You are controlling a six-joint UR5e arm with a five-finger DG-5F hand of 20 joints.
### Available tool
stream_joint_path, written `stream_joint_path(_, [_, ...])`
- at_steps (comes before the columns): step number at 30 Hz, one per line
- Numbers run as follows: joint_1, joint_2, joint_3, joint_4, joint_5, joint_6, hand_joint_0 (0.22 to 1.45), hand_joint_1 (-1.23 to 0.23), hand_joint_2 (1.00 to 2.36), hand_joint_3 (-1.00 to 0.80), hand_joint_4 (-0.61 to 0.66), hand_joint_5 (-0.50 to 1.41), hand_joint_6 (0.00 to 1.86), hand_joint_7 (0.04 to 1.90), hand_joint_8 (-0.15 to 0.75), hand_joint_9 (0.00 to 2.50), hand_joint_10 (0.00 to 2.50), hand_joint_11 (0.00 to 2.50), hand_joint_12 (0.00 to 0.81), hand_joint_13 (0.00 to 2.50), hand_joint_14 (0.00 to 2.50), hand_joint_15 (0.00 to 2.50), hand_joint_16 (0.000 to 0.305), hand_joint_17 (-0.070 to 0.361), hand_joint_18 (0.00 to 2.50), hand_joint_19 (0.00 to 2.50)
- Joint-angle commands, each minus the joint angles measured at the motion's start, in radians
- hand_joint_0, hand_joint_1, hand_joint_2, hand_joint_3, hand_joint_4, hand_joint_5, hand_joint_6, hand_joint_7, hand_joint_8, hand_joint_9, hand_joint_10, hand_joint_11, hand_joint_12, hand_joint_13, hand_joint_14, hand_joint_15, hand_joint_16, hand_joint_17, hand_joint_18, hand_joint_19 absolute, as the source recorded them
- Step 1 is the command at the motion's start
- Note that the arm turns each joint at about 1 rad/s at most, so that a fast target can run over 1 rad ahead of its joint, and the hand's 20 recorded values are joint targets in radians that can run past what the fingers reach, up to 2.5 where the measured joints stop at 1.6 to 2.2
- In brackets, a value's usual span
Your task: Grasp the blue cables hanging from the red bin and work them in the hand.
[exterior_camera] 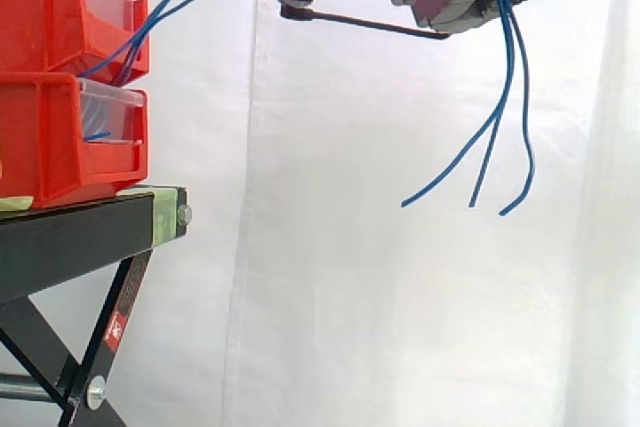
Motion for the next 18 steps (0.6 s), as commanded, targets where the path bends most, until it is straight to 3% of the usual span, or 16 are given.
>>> stream_joint_path(1, [0.001, 0.0, 0.0, 0.0, 0.0, -0.002, 0.89, -0.66, 1.01, -0.71, 0.31, 0.48, 0.17, 1.37, 0.479, 0.79, 2.5, 2.5, 0.448, 1.05, 2.5, 1.36, 0.052, 0.118, 1.68, 1.34])
stream_joint_path(10, [0.004, 0.0, 0.0, 0.0, 0.002, -0.002, 0.91, -0.66, 1.02, -0.53, 0.3, 0.5, 0.13, 1.4, 0.475, 0.79, 2.5, 2.5, 0.45, 1.05, 2.5, 1.38, 0.053, 0.119, 1.69, 1.35])
stream_joint_path(13, [0.004, 0.0, 0.0, 0.0, 0.002, -0.002, 0.91, -0.66, 1.02, -0.48, 0.31, 0.5, 0.03, 1.44, 0.475, 0.8, 2.5, 2.5, 0.45, 1.06, 2.5, 1.39, 0.053, 0.118, 1.69, 1.36])
stream_joint_path(18, [0.011, 0.0, 0.0, 0.0, 0.005, -0.002, 0.92, -0.65, 1.02, -0.49, 0.33, 0.47, 0.01, 1.39, 0.482, 0.8, 2.5, 2.5, 0.451, 1.05, 2.5, 1.38, 0.053, 0.119, 1.69, 1.36])
